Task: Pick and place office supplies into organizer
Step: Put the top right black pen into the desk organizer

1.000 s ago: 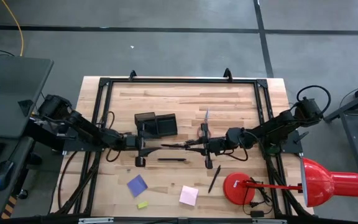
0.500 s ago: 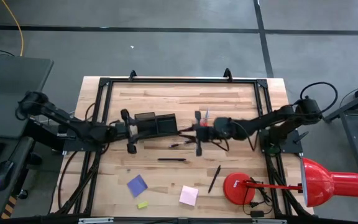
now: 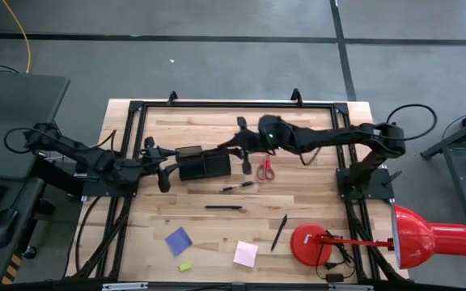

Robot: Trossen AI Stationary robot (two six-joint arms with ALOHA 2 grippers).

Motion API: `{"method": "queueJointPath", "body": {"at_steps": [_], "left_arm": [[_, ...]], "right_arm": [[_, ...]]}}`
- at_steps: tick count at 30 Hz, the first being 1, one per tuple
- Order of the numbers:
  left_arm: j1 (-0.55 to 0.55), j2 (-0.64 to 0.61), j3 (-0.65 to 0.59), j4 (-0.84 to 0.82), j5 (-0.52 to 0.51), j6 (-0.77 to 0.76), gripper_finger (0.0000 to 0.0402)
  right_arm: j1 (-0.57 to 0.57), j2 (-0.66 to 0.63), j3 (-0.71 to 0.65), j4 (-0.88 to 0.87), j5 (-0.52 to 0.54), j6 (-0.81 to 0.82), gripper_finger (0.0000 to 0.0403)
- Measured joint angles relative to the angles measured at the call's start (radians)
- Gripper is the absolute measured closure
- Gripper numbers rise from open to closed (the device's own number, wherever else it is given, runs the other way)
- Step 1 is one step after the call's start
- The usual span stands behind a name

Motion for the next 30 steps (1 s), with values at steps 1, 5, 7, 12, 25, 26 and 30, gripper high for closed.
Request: {"method": "queueJointPath", "body": {"at_steps": [1, 5, 7, 12, 25, 26, 30], "left_arm": [[0.000, 0.001, 0.001, -0.016, -0.004, -0.010, 0.0218], [0.000, 0.001, 0.001, -0.093, -0.008, -0.074, 0.0218], [0.000, 0.000, 0.001, -0.117, 0.007, -0.104, 0.0218], [0.000, 0.001, 0.001, -0.162, 0.033, -0.145, 0.0218], [0.000, 0.051, 0.001, -0.185, 0.029, -0.198, 0.0218], [0.000, 0.059, 0.001, -0.184, 0.029, -0.199, 0.0218], [0.000, 0.089, 0.001, -0.181, 0.024, -0.202, 0.0218]], "right_arm": [[-0.008, 0.025, 0.027, -0.023, -0.001, -0.005, 0.0387], [-0.023, 0.130, 0.157, -0.144, -0.012, -0.031, 0.0387], [-0.025, 0.180, 0.235, -0.223, -0.027, -0.048, 0.0387], [-0.025, 0.299, 0.427, -0.416, -0.039, -0.082, 0.0387], [-0.069, 0.456, 0.630, -0.601, -0.098, -0.142, 0.0376], [-0.077, 0.461, 0.630, -0.603, -0.105, -0.142, 0.0379], [-0.100, 0.476, 0.630, -0.602, -0.139, -0.142, 0.0382]]}}
